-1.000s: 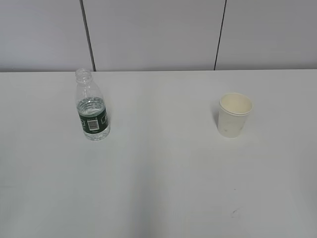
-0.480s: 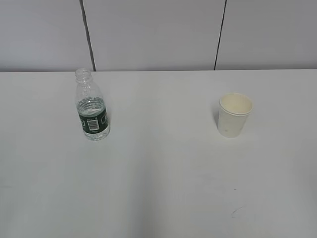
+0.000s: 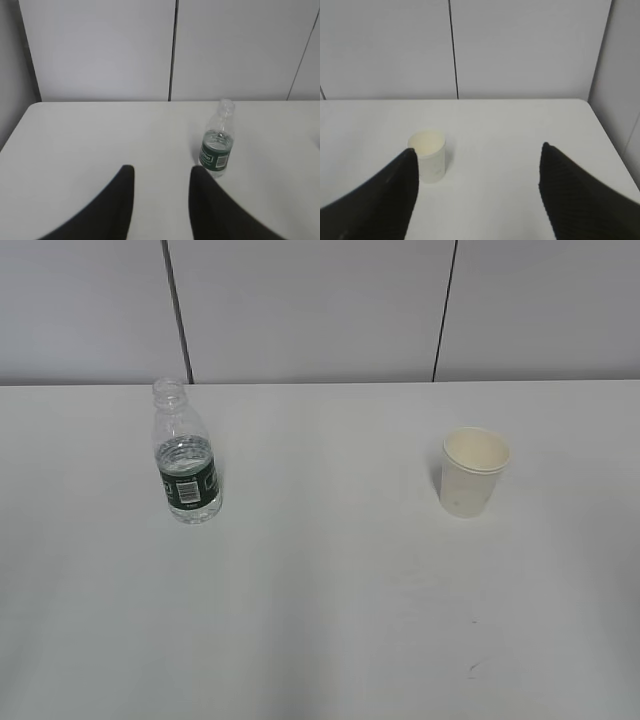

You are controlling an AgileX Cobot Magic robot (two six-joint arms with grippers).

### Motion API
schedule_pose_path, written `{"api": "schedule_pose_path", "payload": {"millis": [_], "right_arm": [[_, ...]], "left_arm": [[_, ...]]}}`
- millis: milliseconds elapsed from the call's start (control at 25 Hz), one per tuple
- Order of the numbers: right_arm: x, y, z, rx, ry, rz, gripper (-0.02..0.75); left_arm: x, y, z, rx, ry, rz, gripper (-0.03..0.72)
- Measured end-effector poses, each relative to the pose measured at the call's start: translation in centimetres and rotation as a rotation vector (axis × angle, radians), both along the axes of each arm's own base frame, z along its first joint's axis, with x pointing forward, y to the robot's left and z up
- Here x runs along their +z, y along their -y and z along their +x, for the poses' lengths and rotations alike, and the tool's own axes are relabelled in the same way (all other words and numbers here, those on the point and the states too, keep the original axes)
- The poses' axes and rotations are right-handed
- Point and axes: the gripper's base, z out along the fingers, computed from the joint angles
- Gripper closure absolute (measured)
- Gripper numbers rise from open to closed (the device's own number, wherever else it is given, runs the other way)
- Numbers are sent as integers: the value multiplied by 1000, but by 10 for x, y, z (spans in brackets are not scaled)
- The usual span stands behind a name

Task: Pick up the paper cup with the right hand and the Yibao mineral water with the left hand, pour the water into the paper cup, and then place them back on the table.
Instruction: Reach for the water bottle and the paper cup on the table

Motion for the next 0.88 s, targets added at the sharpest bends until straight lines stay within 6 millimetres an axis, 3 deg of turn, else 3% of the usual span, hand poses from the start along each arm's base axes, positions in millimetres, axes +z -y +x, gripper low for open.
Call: {"api": "schedule_pose_path", "payload": {"millis": [240,480,640,880], "right_arm": [[12,-6,48,47,90,-11,153],[2,-11,93,80,78,-13,153],[-18,-15,115,107,82,-2,153],[-44,-18,134,133,77,19,153]], "left_arm": [[16,3,58,-7,40,8,447],[17,4,115,5,104,8,447],[-10,4,144,17,108,6,447],[-56,3,166,36,70,-26,447]]}}
